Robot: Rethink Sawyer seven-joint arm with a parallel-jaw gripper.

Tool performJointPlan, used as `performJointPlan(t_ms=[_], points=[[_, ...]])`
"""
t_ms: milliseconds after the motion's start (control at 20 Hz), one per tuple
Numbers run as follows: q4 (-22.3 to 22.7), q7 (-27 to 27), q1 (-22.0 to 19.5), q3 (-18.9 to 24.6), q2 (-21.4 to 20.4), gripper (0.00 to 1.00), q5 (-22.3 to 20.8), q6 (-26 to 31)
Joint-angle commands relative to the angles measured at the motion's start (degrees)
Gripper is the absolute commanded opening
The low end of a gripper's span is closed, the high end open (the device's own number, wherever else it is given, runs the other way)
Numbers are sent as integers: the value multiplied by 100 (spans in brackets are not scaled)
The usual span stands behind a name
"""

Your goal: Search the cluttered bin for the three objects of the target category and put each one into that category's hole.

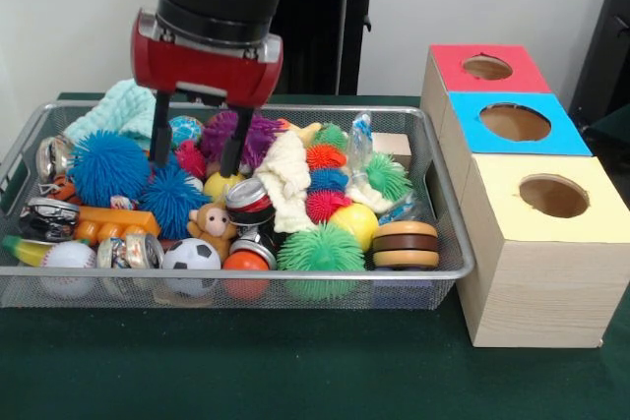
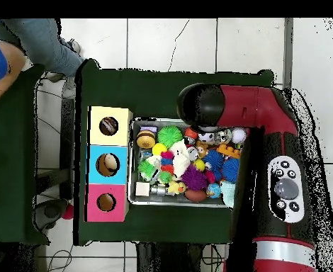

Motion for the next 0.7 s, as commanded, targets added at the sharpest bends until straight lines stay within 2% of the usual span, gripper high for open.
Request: performJointPlan(t_ms=[50,450,700], points=[[626,-1766,-52,313,-207,100,-451,987],[537,-1878,100,-70,-147,100,-1263,1134],[460,-1648,160,-217,-77,100,-1791,1026]])
